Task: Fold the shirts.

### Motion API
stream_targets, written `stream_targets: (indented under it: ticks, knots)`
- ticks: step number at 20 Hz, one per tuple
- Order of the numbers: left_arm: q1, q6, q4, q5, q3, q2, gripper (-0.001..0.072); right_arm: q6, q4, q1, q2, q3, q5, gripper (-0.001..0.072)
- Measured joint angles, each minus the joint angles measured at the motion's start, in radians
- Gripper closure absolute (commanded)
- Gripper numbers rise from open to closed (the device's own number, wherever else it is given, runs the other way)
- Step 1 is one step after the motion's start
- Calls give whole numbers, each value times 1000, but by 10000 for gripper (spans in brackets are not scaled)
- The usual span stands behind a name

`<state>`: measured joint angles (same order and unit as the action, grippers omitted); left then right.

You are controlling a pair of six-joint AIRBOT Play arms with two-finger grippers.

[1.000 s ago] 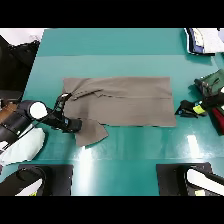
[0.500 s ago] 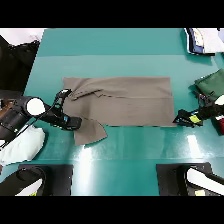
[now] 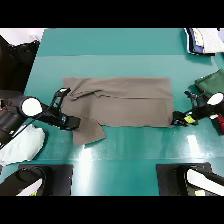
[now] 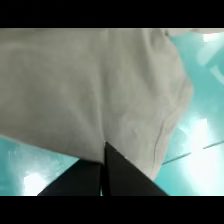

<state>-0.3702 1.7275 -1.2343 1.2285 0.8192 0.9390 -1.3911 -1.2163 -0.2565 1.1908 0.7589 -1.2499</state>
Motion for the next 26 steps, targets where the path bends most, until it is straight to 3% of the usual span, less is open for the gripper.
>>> stream_targets:
  ticks: [6,10,15,20,26]
  knots:
    - [-24,30,29,134,39,-144,678,9,7,-110,-220,1,-175,697]
    - [-88,59,47,136,57,-181,677,-1,21,-150,-332,1,-209,697]
    - [-111,102,-105,-34,62,-191,677,-5,102,-159,-319,46,-142,697]
    - [-114,183,-302,-238,63,-156,677,-8,141,-160,-157,215,-80,697]
    - [-69,259,-381,-385,63,-50,677,-7,149,-129,66,413,-55,697]
